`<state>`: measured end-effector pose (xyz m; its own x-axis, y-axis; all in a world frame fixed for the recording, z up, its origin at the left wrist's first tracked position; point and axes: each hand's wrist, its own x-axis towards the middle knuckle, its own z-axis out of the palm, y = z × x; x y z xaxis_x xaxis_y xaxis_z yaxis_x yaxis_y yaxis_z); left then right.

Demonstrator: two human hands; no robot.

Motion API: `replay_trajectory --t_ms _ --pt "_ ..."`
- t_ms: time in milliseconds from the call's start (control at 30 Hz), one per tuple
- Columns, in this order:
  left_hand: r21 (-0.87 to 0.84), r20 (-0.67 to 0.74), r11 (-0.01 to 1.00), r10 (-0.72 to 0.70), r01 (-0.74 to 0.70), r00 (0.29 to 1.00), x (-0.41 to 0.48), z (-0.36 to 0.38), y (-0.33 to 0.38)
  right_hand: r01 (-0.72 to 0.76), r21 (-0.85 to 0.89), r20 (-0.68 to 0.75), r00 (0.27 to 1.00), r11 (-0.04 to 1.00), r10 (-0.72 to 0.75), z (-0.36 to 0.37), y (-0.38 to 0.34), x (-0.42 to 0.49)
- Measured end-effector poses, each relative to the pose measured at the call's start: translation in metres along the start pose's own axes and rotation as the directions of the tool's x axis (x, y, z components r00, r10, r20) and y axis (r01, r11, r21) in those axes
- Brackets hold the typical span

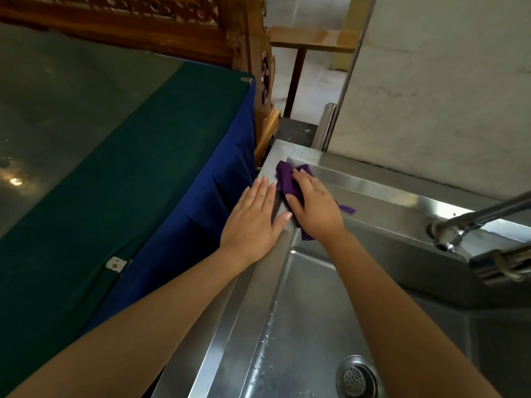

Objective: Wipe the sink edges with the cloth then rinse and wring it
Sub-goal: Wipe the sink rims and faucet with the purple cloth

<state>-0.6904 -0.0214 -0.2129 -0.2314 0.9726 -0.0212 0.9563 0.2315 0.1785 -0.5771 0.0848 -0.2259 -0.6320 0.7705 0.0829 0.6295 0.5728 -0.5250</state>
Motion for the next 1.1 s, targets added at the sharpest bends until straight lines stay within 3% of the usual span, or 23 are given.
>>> replay_trajectory --t_ms 167,367,500,667,767,900,1100 --pt "0.003 0.031 1.0 0.003 -0.003 1.0 -0.002 -0.002 0.002 0.056 -0.005 -0.038 0.998 0.998 -0.056 -0.002 0.004 -0.019" --pt "0.004 0.032 1.0 0.006 -0.006 0.999 -0.003 -0.004 0.002 -0.112 -0.135 -0.23 0.97 0.985 0.078 -0.003 0.008 -0.006" --pt "0.013 0.022 1.0 0.005 -0.005 1.0 -0.001 -0.001 0.0 -0.257 0.007 -0.332 0.911 0.966 0.245 0.004 0.006 0.003" --pt "0.021 0.014 1.0 0.003 -0.003 1.0 -0.001 0.003 0.001 -0.247 0.102 -0.299 0.916 0.964 0.266 0.004 0.009 0.015" --pt "0.014 0.015 1.0 0.004 -0.005 1.0 -0.001 0.003 0.0 -0.161 0.118 -0.253 0.949 0.98 0.186 0.003 0.005 0.033" --pt "0.029 0.02 1.0 0.01 -0.011 1.0 -0.001 0.002 0.001 0.018 -0.068 -0.158 0.987 0.998 -0.029 0.008 -0.003 0.06" --pt "0.036 -0.002 0.999 0.018 -0.018 1.0 -0.001 0.0 0.0 0.197 0.003 -0.07 0.978 0.98 -0.196 0.017 -0.012 0.082"
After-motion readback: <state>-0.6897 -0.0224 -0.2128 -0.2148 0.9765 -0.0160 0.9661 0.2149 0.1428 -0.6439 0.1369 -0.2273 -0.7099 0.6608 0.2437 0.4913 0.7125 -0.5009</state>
